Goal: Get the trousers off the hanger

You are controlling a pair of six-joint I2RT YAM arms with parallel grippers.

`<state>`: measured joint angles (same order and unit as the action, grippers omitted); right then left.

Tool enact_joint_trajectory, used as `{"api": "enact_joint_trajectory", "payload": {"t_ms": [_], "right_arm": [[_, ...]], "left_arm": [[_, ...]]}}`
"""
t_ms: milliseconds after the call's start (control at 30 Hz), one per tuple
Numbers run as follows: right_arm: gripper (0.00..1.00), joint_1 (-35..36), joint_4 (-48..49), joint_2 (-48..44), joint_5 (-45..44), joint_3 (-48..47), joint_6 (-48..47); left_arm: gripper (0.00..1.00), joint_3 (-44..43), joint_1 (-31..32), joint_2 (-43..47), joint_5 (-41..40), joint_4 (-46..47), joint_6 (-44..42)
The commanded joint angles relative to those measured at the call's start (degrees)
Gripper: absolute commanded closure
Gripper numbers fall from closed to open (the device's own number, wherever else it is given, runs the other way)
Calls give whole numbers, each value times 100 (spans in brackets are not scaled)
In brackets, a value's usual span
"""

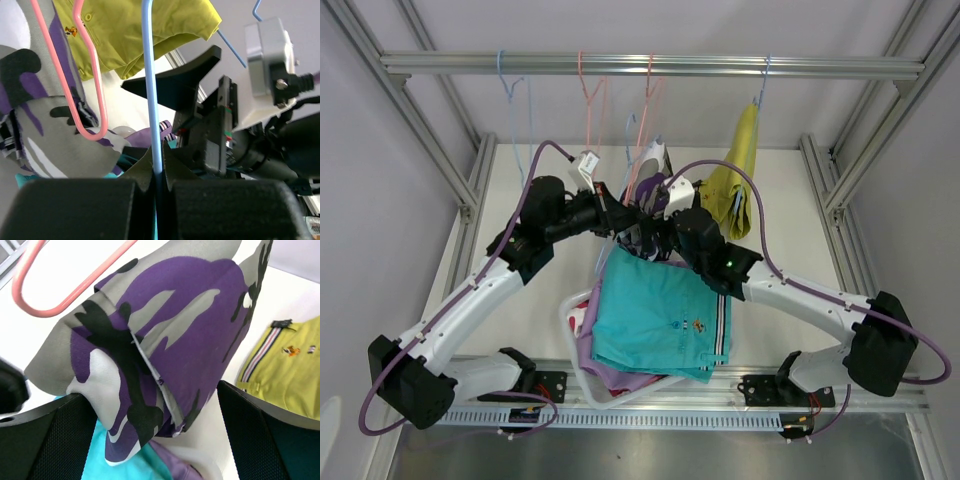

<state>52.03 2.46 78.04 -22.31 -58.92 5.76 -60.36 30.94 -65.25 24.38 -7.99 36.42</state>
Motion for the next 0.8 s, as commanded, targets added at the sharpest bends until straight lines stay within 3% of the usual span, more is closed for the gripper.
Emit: {"api": "enact_joint_trajectory", "payload": {"t_ms": [0,333,767], "right_arm": [[1,-202,738,71,454,-112,-215],[2,-369,1450,361,1517,-50,-234],[3,-422,1670,1046,1563,-313,-303]], "left_arm": [[99,-152,-35,145,242,685,-232],[100,-161,-27,127,295,667,-215],[99,-187,-35,118,453,685,-188]]}}
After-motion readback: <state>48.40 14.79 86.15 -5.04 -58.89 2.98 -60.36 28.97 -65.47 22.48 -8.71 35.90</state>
